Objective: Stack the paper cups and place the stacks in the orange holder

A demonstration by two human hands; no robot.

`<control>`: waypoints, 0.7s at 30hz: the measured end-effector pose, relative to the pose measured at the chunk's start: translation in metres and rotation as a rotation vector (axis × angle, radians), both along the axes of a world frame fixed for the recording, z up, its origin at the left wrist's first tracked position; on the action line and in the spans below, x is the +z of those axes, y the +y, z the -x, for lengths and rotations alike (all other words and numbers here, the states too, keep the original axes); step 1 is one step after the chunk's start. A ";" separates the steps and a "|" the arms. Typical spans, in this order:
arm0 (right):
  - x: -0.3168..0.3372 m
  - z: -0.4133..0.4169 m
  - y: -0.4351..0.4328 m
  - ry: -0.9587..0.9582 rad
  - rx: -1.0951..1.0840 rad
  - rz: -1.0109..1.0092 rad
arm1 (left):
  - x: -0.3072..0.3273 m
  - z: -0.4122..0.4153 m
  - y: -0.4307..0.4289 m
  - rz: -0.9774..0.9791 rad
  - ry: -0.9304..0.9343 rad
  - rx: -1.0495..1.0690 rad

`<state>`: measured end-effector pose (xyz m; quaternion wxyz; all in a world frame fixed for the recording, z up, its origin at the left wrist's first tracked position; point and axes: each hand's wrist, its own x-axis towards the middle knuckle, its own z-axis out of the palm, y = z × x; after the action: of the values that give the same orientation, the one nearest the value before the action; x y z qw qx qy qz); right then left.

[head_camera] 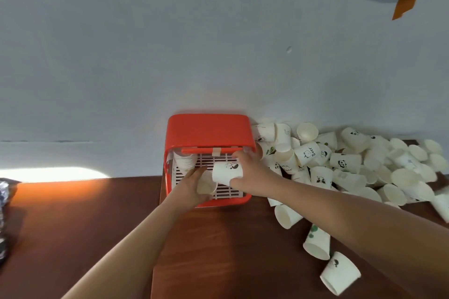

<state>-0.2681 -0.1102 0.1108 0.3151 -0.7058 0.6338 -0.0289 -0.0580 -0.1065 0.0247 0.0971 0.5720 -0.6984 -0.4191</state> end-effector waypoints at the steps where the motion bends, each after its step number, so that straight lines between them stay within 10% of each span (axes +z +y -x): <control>1: 0.000 -0.002 0.001 0.029 0.023 0.015 | 0.000 -0.001 0.001 -0.016 0.047 0.036; 21: -0.038 -0.039 0.020 -0.143 0.086 0.506 | -0.030 -0.034 0.003 -0.129 0.325 0.101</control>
<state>-0.2287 -0.0903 0.0725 0.1736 -0.7846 0.5519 -0.2229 -0.0243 -0.1032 -0.0056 0.1929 0.5361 -0.6156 -0.5445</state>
